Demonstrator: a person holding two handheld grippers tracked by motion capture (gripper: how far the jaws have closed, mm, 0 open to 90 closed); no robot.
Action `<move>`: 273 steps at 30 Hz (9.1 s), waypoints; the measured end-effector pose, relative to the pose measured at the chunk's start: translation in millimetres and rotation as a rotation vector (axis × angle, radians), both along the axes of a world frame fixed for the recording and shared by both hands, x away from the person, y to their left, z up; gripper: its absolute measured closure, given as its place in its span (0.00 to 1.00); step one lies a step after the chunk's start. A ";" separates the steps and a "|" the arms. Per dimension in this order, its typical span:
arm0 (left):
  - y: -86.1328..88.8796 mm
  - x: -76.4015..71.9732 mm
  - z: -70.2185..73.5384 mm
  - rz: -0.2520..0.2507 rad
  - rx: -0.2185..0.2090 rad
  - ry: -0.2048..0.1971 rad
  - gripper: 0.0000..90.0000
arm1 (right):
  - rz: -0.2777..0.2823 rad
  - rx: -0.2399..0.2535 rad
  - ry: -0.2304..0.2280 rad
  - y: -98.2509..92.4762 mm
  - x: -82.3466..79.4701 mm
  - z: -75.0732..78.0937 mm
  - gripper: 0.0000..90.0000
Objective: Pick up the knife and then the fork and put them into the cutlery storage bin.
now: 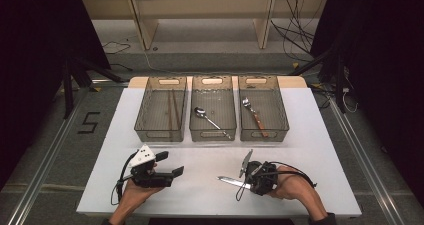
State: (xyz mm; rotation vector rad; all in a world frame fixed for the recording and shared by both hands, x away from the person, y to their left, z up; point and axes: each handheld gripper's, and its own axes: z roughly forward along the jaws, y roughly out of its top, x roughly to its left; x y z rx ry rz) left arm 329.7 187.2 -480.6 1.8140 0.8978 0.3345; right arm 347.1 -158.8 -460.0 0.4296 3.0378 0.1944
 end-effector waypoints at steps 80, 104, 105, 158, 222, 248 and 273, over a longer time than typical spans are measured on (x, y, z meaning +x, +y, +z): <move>3.6 0.7 -0.1 0.017 -0.013 -0.005 0.18 | -0.515 0.495 -0.265 -43.9 117.5 108.4 0.86; 3.9 0.7 0.0 0.017 -0.014 -0.006 0.18 | -0.680 0.474 -0.267 -55.8 169.3 109.3 0.86; 3.9 0.7 0.0 0.017 -0.014 -0.006 0.18 | -0.682 0.477 -0.267 -56.5 170.9 108.5 0.86; 3.6 0.5 0.1 0.016 -0.014 -0.004 0.18 | -0.757 0.371 -0.218 -58.5 191.2 53.8 0.86; 1.7 0.7 -1.6 0.009 -0.013 0.007 0.18 | -0.514 0.843 -0.279 -46.6 42.8 54.7 0.36; 1.3 -1.2 -0.5 0.005 -0.001 0.002 0.18 | -0.484 0.941 -0.285 -64.1 2.3 19.1 0.33; 0.5 -4.2 -1.0 -0.009 -0.001 0.004 0.18 | -0.505 0.945 -0.303 -72.1 -20.2 -7.0 0.27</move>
